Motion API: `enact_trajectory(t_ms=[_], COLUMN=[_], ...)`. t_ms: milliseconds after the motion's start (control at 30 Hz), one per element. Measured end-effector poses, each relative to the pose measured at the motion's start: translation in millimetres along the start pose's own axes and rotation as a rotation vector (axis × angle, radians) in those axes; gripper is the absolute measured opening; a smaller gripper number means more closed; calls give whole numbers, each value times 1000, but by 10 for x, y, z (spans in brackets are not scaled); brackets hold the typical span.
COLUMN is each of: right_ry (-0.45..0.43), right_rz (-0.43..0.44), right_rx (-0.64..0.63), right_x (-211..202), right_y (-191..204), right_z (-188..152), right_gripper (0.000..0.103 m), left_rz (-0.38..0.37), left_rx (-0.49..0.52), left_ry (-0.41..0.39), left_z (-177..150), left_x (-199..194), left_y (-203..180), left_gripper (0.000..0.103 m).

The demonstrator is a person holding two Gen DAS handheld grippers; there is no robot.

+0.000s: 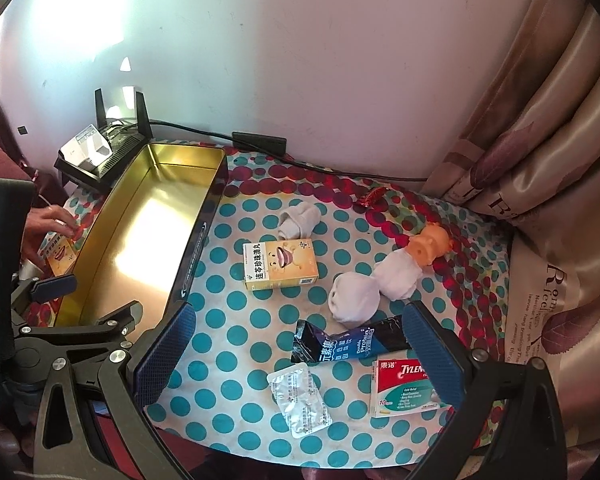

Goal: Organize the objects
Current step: 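Move both tools over the table toward the scattered items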

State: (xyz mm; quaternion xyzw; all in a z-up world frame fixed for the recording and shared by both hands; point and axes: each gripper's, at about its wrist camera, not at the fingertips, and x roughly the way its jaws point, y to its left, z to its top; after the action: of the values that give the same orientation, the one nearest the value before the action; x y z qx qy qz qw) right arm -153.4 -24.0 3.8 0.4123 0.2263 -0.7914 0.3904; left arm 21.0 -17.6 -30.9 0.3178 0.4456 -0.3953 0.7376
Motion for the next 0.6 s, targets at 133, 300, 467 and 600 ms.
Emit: enact_trajectory(t_ms=[133,300,467,600], right_ry=[4,-12,-23,0], right_rz=[-3,-13,-31,-64], right_rx=[13,43,151,272], right_x=[8,-32,-113,-142], right_y=[-22,-158,-666,-1279], right_z=[-19,-37,-126,-341], right_gripper=[103,103,103,103], left_rz=[11,48,70,53], left_rx=[8,45,92,125], left_ry=[-2,-46,-126,-232], left_z=[-3,-10,3,-30], left_x=[6,-56,-192,-352], left_y=[-10,-110,-321,-553], left_gripper=[83,83,83,83])
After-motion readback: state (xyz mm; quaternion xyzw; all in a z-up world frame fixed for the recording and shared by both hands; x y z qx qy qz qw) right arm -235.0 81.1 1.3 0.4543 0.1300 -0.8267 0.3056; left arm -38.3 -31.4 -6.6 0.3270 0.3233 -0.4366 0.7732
